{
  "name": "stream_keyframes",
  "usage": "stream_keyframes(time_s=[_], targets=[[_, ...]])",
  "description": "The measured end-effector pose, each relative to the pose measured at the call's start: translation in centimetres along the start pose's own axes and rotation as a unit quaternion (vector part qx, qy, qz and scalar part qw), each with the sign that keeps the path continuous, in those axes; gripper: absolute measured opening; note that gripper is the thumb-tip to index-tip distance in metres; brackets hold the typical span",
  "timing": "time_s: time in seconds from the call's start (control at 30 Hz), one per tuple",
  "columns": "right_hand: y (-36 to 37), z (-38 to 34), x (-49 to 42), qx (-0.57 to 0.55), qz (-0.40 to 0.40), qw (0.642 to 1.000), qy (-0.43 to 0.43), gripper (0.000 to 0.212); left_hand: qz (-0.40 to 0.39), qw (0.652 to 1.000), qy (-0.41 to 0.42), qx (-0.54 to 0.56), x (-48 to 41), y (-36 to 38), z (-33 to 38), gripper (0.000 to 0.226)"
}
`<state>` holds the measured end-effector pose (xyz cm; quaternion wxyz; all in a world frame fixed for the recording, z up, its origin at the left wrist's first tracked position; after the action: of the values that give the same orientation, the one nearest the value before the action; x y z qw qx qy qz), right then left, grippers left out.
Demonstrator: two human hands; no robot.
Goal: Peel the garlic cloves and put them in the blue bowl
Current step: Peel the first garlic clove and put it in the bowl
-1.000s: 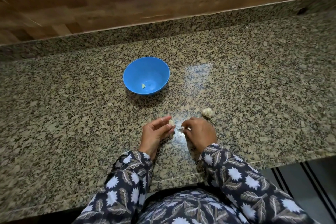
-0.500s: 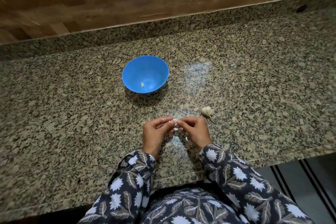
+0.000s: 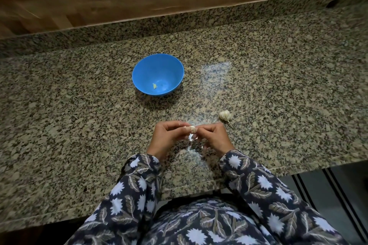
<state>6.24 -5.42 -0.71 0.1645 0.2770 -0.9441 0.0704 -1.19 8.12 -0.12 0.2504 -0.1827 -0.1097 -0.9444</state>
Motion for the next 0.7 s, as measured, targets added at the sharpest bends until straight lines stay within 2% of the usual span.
stream_keyframes(time_s=[0.1, 0.17, 0.27, 0.4, 0.5, 0.63, 0.7], targets=[[0.3, -0.5, 0.2, -0.089, -0.012, 0.995, 0.052, 0.016, 0.001, 0.982, -0.103, 0.158, 0.1, -0.1, -0.6, 0.025], [0.3, -0.3, 0.1, -0.095, 0.011, 0.992, 0.078, 0.021, 0.019, 0.972, -0.123, 0.201, 0.4, 0.3, -1.2, 0.019], [0.5, 0.5, 0.0, -0.061, 0.040, 0.994, 0.087, 0.028, 0.068, 0.980, -0.100, 0.158, 0.9, 1.1, -1.8, 0.016], [0.6, 1.5, -0.3, -0.066, 0.057, 0.993, 0.081, 0.013, 0.119, 0.987, -0.064, 0.088, 1.0, 1.8, -2.2, 0.016], [0.7, 1.9, -0.6, -0.052, 0.065, 0.994, 0.073, 0.011, 0.155, 0.984, -0.048, 0.071, 0.9, 2.3, -2.3, 0.011], [0.9, 2.2, -0.8, -0.033, 0.092, 0.993, 0.068, 0.002, 0.164, 0.986, -0.025, 0.013, 0.8, 2.8, -2.6, 0.010], [0.8, 2.3, -0.9, -0.023, 0.108, 0.992, 0.061, 0.005, 0.156, 0.988, -0.005, -0.009, 0.9, 3.0, -2.8, 0.011]])
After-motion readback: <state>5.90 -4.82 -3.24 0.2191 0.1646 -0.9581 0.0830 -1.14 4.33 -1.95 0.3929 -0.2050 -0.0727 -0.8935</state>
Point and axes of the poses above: each hand's wrist, its own x-axis away from the middle knuckle, its own y-axis out of the palm, z = x × y, the point moved 1 cm from there along -x, towards the middle knuckle, and after that the axes turned 4 degrees about z, right-handed, at the moved point
